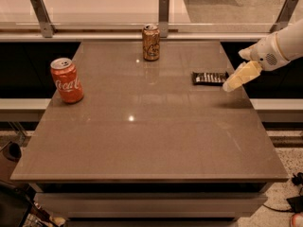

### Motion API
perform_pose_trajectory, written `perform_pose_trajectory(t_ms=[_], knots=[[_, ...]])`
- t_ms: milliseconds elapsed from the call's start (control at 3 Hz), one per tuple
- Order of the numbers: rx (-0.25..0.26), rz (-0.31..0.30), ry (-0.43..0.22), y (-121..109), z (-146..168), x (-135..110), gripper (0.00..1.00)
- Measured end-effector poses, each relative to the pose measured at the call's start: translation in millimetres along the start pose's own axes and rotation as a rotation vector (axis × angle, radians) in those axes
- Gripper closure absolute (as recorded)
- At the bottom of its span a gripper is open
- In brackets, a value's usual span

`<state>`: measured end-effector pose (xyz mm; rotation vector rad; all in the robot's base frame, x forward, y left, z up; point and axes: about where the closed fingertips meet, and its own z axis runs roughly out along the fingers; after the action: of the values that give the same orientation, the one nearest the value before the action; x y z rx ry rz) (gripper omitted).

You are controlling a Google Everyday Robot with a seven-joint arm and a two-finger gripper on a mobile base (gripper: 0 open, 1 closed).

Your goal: Move rxbar chocolate near coke can

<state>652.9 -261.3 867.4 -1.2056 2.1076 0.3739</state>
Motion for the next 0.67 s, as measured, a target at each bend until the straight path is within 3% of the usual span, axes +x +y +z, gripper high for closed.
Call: perform_pose_trajectory(t_ms=[333, 667], knots=[[0.015, 0.015, 0.112, -4.9, 14.1, 6.0, 0.00], [-0.001, 0.024, 0.180, -7.2, 26.8, 11.4, 0.00]])
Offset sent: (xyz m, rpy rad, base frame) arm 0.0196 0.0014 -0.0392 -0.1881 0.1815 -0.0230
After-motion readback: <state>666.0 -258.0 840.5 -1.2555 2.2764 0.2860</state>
